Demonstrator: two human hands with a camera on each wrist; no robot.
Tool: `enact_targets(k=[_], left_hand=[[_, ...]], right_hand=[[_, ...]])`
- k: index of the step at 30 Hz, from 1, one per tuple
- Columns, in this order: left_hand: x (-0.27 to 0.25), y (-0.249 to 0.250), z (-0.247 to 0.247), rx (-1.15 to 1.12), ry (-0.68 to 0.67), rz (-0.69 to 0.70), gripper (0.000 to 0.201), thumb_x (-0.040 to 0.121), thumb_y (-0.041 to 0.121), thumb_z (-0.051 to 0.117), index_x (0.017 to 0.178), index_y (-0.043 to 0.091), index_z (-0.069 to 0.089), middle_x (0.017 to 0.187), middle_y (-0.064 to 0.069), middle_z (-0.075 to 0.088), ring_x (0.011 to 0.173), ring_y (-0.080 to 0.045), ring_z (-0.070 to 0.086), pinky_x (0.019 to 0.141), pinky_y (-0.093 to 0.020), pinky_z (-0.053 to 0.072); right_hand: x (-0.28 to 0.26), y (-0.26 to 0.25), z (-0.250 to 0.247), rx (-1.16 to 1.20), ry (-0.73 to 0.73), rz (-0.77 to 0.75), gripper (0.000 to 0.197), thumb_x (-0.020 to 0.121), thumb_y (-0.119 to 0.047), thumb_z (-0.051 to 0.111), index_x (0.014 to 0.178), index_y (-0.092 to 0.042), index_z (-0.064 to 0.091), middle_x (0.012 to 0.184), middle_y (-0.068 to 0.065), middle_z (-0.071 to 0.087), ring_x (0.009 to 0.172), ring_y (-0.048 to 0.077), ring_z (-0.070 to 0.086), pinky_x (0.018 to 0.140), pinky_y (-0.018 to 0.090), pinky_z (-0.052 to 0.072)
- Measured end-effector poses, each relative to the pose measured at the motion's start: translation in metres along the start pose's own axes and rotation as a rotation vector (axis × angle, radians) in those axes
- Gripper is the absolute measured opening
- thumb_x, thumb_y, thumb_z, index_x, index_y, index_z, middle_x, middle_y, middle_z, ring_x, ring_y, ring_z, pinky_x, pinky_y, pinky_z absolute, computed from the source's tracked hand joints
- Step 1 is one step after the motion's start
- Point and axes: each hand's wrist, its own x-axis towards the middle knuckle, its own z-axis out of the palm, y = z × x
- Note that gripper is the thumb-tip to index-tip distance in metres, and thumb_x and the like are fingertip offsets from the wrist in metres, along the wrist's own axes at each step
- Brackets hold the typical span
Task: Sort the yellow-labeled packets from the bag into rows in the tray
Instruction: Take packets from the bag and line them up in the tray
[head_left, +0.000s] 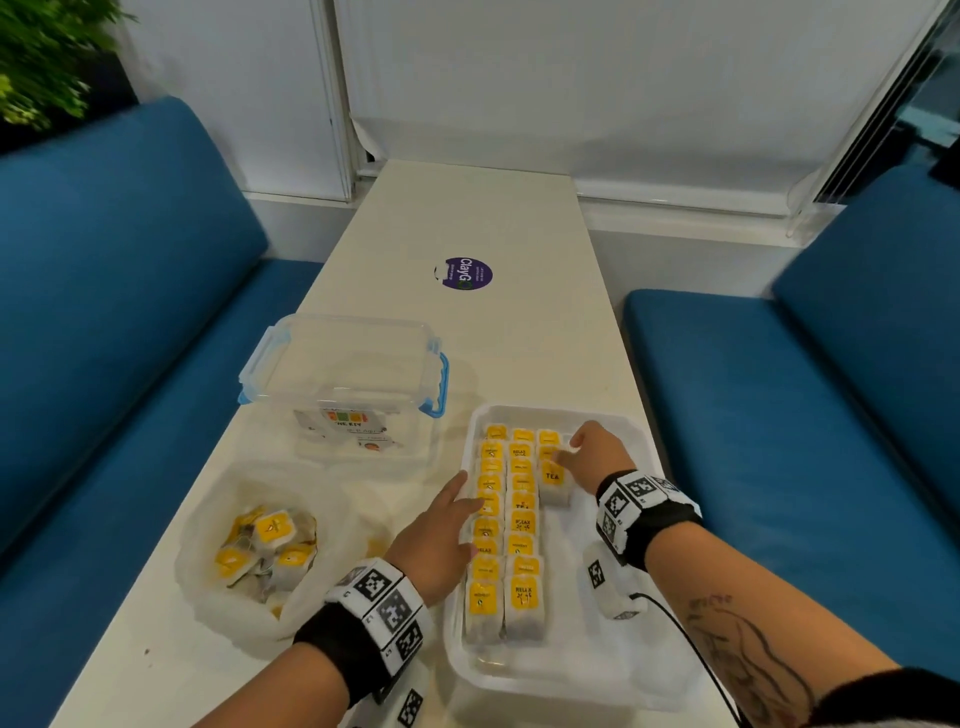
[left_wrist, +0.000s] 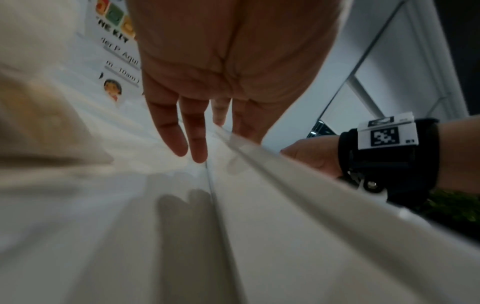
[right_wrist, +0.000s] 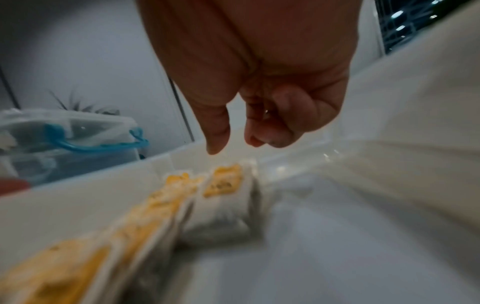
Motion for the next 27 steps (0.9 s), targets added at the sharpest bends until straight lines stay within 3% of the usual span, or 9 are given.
enact_targets(k=[3,7,12,15,17,19,21,23,27], left_hand=[[-0.012,0.006,-0.019,0.074,0.014,0.015,0.050,0.094,0.028,0.052,0.141,0.028,0.036,0.154,0.008,0.023,0.135,-0.011,0.035,0.107,-0.025,0.033],[-0.041,0.007,-0.064,-0.030,0.259,0.061,0.038,0.091,0.026,0.056,0.129,0.028,0.049,0.135,0.008,0.045,0.119,-0.009,0.048,0.097,-0.026,0.041],[-0.080,-0.037,-0.117,0.004,0.591,-0.128,0.019,0.088,0.021,0.060,0.106,0.027,0.063,0.136,0.009,0.043,0.124,-0.013,0.040,0.091,-0.022,0.032],[-0.096,-0.078,-0.122,0.113,0.549,-0.337,0.017,0.086,0.025,0.062,0.101,0.031,0.066,0.148,0.004,0.031,0.133,-0.021,0.028,0.102,-0.033,0.028],[-0.101,-0.100,-0.117,0.134,0.490,-0.414,0.018,0.085,0.026,0.061,0.101,0.033,0.067,0.151,0.000,0.026,0.137,-0.024,0.025,0.106,-0.039,0.027],[-0.104,-0.114,-0.112,0.167,0.413,-0.467,0.025,0.086,0.030,0.059,0.110,0.037,0.063,0.154,-0.002,0.019,0.137,-0.026,0.025,0.106,-0.041,0.030],[-0.105,-0.124,-0.109,0.177,0.339,-0.490,0.036,0.089,0.031,0.054,0.125,0.038,0.054,0.155,-0.005,0.015,0.135,-0.030,0.028,0.104,-0.042,0.035],[-0.105,-0.131,-0.107,0.148,0.293,-0.477,0.045,0.090,0.026,0.050,0.134,0.033,0.045,0.154,-0.006,0.016,0.132,-0.031,0.035,0.101,-0.040,0.040],[-0.106,-0.136,-0.108,0.132,0.305,-0.420,0.059,0.088,0.010,0.046,0.143,0.024,0.031,0.149,-0.004,0.024,0.126,-0.030,0.041,0.099,-0.036,0.042]], right_hand=[[-0.012,-0.024,-0.012,0.039,0.066,-0.121,0.029,0.089,-0.030,0.061,0.106,-0.009,0.053,0.102,0.007,0.059,0.091,0.023,0.056,0.080,0.032,0.045],[-0.038,-0.083,-0.012,0.082,0.038,-0.335,0.017,0.087,-0.027,0.063,0.083,-0.013,0.055,0.078,-0.004,0.052,0.071,0.015,0.050,0.057,0.024,0.037],[-0.094,-0.159,0.030,0.085,-0.327,-0.610,0.008,0.085,-0.006,0.062,0.081,-0.013,0.060,0.064,-0.007,0.052,0.057,0.007,0.051,0.042,0.006,0.036],[-0.117,-0.186,0.078,-0.117,-0.480,-0.766,0.023,0.084,0.002,0.056,0.102,-0.007,0.068,0.083,-0.005,0.062,0.073,0.006,0.055,0.058,0.005,0.042],[-0.125,-0.197,0.110,-0.288,-0.481,-0.827,0.034,0.084,0.002,0.052,0.114,-0.007,0.065,0.110,0.007,0.063,0.097,0.018,0.058,0.080,0.020,0.046],[-0.129,-0.205,0.136,-0.431,-0.456,-0.840,0.034,0.086,-0.003,0.053,0.119,-0.007,0.061,0.121,0.012,0.057,0.111,0.027,0.055,0.092,0.031,0.045],[-0.129,-0.209,0.157,-0.532,-0.435,-0.848,0.033,0.084,-0.011,0.061,0.116,-0.005,0.060,0.119,0.014,0.055,0.109,0.032,0.056,0.092,0.036,0.047],[-0.126,-0.209,0.172,-0.591,-0.418,-0.857,0.049,0.079,-0.023,0.068,0.123,-0.009,0.052,0.123,0.011,0.050,0.110,0.031,0.054,0.095,0.039,0.046],[-0.121,-0.205,0.192,-0.701,-0.377,-0.886,0.066,0.086,-0.036,0.058,0.142,-0.017,0.028,0.139,0.004,0.038,0.117,0.035,0.048,0.097,0.043,0.042]])
